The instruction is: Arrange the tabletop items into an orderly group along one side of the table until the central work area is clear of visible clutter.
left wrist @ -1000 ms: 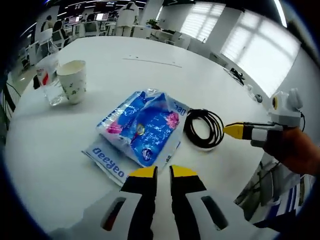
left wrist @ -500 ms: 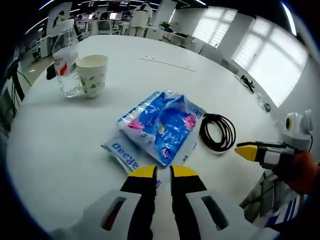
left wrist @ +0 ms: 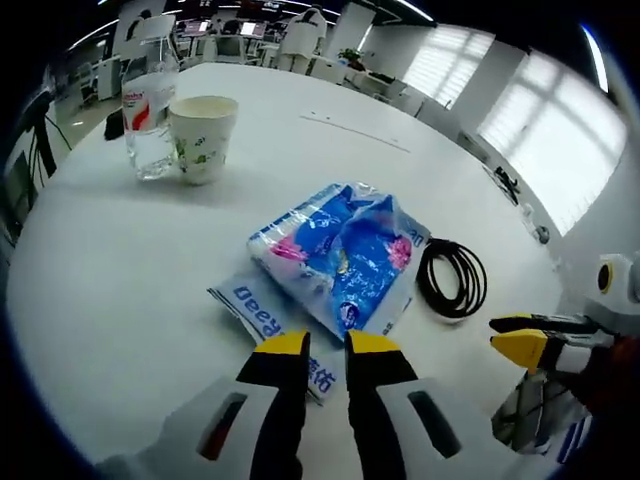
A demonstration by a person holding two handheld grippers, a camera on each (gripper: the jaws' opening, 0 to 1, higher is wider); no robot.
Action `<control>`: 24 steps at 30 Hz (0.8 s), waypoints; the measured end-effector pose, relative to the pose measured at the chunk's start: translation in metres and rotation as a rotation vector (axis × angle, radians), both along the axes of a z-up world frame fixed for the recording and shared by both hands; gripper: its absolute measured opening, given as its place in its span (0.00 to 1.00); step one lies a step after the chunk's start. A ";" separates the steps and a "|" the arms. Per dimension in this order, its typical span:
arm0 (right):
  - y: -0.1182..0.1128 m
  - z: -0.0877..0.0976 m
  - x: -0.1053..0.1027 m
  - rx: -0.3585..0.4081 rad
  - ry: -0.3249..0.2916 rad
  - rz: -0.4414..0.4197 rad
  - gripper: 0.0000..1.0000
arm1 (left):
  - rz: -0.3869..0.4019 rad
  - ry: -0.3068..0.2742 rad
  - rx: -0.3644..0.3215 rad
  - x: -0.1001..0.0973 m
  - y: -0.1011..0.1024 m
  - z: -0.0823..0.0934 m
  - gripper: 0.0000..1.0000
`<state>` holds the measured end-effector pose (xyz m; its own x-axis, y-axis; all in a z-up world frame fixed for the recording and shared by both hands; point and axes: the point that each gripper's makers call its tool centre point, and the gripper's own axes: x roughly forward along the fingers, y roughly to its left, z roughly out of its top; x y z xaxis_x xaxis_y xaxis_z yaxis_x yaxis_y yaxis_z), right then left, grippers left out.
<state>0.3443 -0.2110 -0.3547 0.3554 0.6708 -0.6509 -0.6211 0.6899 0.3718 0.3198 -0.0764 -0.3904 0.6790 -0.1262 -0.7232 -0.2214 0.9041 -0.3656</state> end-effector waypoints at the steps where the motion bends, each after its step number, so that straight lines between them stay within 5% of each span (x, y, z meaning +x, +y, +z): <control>1: 0.003 0.003 -0.004 0.007 0.002 0.005 0.25 | 0.000 -0.002 -0.002 0.001 0.000 -0.001 0.12; 20: -0.016 -0.001 -0.021 0.007 0.035 -0.006 0.24 | 0.055 -0.018 0.011 0.009 0.021 -0.009 0.05; 24: -0.015 -0.002 -0.023 0.003 0.038 -0.006 0.24 | 0.062 -0.016 0.068 0.003 0.033 -0.009 0.00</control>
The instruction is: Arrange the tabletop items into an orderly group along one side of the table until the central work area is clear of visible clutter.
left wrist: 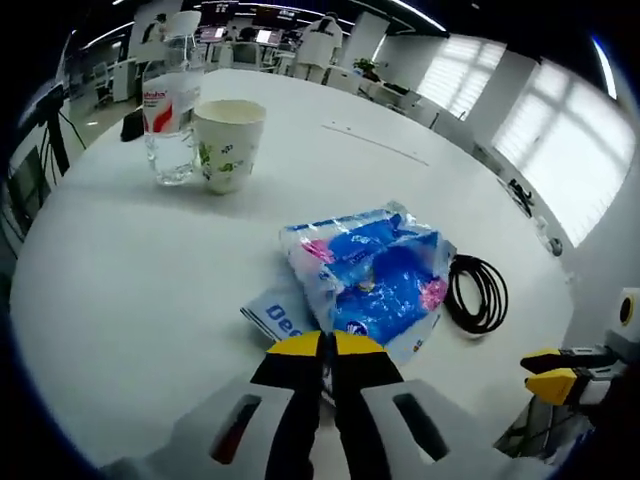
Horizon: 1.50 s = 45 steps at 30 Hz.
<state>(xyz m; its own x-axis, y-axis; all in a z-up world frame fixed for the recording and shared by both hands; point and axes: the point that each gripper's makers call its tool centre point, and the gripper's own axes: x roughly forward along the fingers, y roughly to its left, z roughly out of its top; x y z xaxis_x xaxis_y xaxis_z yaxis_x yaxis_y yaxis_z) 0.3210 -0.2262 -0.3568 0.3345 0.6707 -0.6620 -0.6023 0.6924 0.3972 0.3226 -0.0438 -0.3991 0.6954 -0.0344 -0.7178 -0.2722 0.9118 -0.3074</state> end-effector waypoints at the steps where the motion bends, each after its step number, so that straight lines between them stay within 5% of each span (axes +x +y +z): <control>1: 0.001 -0.001 -0.001 -0.001 0.001 0.000 0.24 | 0.001 -0.002 -0.003 -0.002 -0.001 0.002 0.00; 26: 0.011 -0.020 -0.004 0.010 0.073 -0.044 0.26 | -0.176 0.002 0.026 -0.028 -0.032 0.024 0.00; 35: 0.020 -0.032 -0.001 -0.007 0.091 -0.025 0.25 | -0.207 0.020 0.017 -0.036 -0.035 0.015 0.00; 40: 0.022 -0.035 0.005 -0.007 0.094 -0.046 0.20 | -0.204 0.030 0.008 -0.039 -0.035 0.015 0.00; 45: 0.030 -0.034 0.006 -0.005 0.097 -0.049 0.04 | -0.213 0.025 0.017 -0.044 -0.034 0.018 0.00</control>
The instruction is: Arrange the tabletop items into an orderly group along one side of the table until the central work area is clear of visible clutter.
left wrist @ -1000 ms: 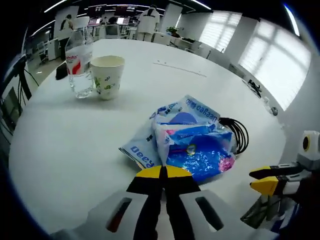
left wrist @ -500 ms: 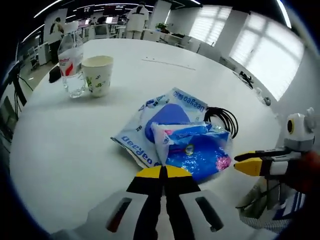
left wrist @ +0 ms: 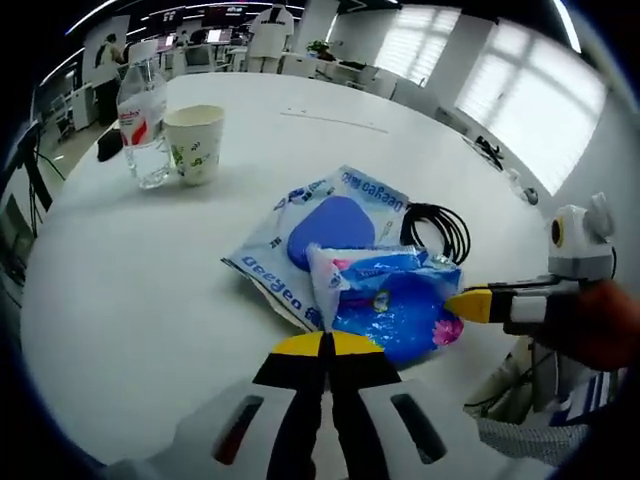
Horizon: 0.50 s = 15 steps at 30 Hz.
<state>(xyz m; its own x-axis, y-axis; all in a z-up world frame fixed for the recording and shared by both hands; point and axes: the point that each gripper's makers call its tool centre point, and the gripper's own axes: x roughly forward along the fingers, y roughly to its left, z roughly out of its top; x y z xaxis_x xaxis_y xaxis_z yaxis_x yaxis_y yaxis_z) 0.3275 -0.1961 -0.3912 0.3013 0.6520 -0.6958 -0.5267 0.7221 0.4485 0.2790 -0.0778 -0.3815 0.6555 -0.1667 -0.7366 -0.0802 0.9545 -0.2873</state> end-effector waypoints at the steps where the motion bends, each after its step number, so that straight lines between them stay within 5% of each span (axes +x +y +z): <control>1: 0.003 0.002 0.004 0.013 -0.009 0.008 0.01 | -0.001 0.002 0.003 -0.001 0.001 0.000 0.00; 15: 0.013 0.014 0.001 0.058 -0.003 0.025 0.00 | 0.004 0.010 0.013 -0.008 0.006 0.007 0.00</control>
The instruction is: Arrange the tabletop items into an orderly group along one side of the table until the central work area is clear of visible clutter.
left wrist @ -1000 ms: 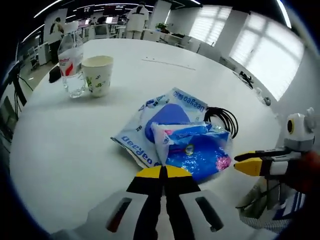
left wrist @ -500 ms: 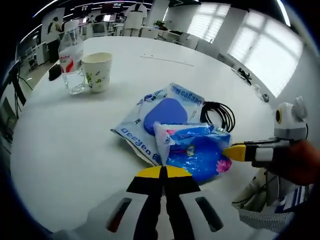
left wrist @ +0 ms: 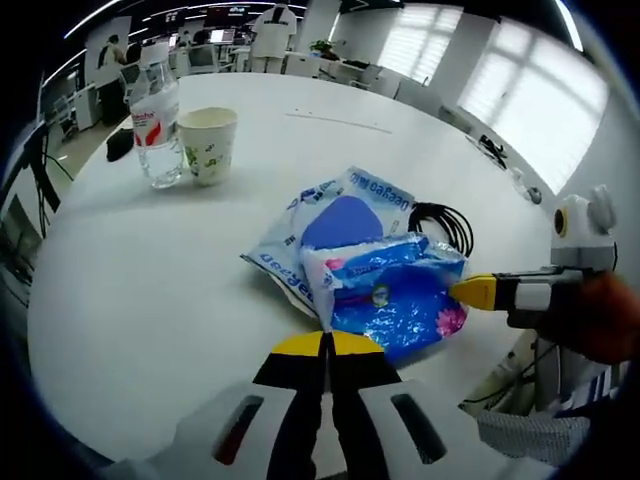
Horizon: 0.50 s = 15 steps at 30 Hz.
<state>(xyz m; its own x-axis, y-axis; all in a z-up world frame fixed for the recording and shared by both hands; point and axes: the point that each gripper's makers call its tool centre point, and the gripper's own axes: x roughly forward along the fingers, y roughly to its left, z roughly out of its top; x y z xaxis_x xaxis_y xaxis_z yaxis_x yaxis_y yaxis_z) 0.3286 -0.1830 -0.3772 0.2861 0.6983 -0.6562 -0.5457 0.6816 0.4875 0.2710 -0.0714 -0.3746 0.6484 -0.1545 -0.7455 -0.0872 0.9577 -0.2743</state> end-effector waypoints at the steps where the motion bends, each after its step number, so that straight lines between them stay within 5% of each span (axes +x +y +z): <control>1: -0.001 0.000 0.000 0.001 0.001 0.000 0.00 | -0.001 0.000 0.000 0.000 0.000 0.000 0.00; 15: -0.025 0.004 -0.009 0.009 -0.002 -0.020 0.00 | -0.098 -0.022 0.056 0.009 -0.016 0.003 0.00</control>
